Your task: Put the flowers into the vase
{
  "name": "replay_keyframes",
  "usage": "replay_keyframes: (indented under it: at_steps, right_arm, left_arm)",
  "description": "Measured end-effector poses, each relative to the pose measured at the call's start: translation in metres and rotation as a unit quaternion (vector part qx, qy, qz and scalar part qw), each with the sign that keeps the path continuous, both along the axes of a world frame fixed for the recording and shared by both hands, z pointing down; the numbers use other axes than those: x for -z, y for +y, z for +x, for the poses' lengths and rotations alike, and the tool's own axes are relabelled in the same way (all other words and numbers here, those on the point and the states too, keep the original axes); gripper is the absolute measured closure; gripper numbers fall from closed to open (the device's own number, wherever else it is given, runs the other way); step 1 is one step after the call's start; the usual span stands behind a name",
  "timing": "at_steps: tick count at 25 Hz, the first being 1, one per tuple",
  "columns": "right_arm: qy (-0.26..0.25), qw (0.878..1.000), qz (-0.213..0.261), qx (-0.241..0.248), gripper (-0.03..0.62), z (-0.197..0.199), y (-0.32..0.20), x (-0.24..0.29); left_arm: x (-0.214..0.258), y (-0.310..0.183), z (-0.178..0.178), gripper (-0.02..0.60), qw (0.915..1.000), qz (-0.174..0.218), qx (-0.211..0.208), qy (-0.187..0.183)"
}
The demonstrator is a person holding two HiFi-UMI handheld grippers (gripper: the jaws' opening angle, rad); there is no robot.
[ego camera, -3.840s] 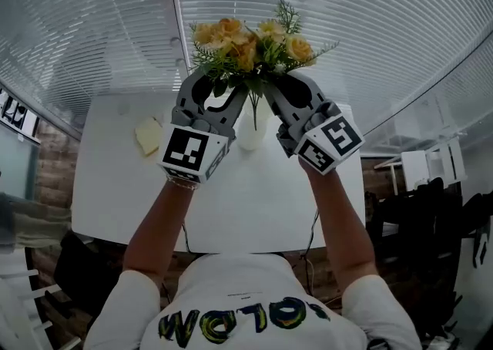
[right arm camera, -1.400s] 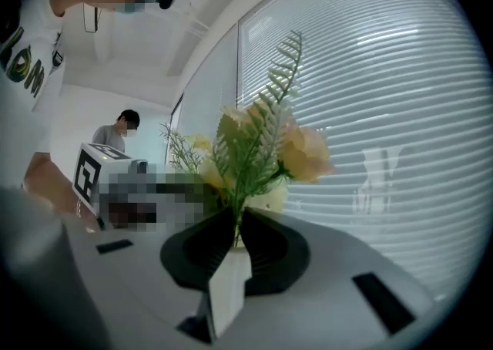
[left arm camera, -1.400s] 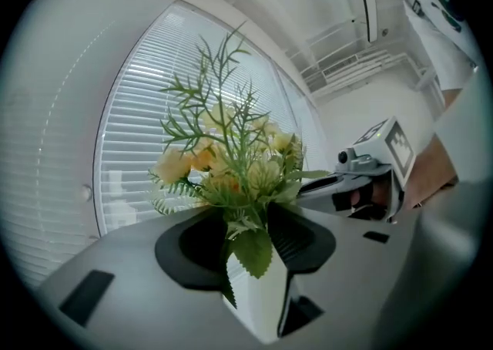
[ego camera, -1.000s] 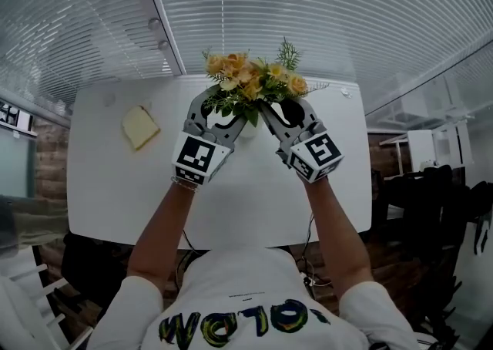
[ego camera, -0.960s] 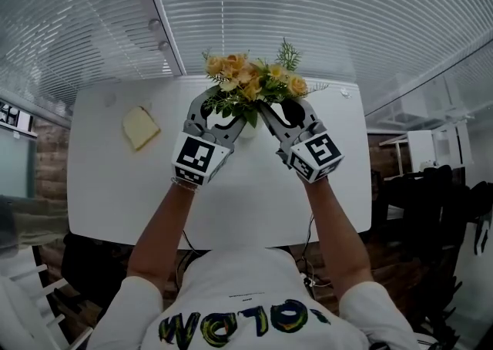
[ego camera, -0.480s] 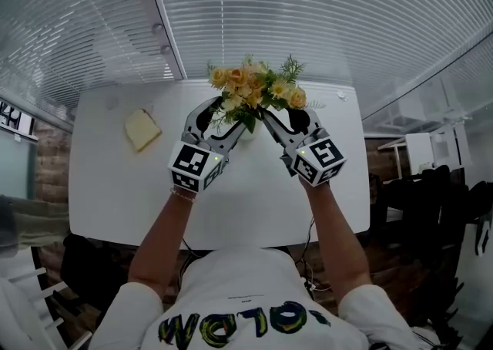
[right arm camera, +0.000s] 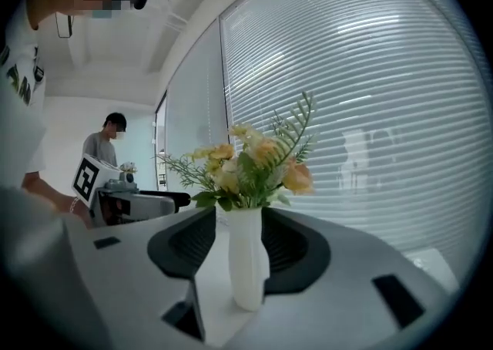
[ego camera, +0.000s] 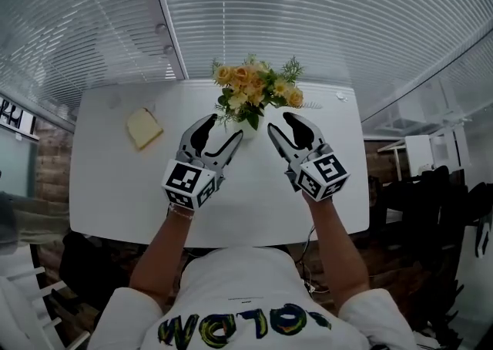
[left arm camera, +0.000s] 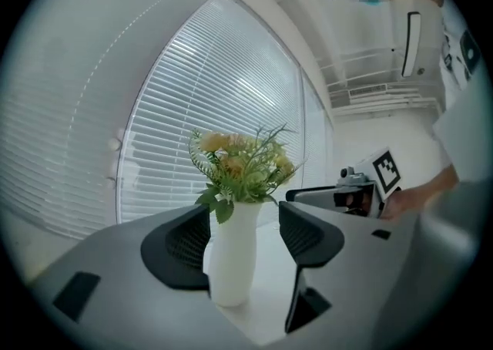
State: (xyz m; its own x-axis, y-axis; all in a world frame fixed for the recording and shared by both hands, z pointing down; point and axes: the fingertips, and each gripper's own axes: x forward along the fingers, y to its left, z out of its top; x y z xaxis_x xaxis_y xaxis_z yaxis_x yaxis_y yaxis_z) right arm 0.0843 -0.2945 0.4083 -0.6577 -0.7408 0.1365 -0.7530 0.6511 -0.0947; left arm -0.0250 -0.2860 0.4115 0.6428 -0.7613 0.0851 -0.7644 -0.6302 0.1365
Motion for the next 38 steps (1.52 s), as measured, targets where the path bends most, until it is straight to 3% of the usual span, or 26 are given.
replay_keyframes:
  at_steps: [11, 17, 22, 38]
  right_arm:
    - [0.012, 1.000, 0.004, 0.006, 0.500, -0.006, 0.046, 0.028]
    - [0.025, 1.000, 0.006, -0.001, 0.545, -0.008, 0.069, 0.044]
    - [0.038, 0.999, 0.017, -0.007, 0.563, -0.005, 0.087, 0.064]
    - [0.041, 0.999, 0.025, -0.026, 0.577, -0.008, 0.148, 0.091]
  left_arm:
    - [0.025, 0.046, -0.018, 0.414, 0.9992, -0.003, 0.005, 0.040]
    - [0.049, 0.063, -0.023, 0.477, 0.9994, 0.007, 0.010, 0.034]
    - [0.068, 0.084, -0.029, 0.497, 0.9984, 0.011, 0.027, 0.049]
    - [0.101, 0.131, -0.045, 0.535, 0.9963, 0.049, 0.060, 0.036]
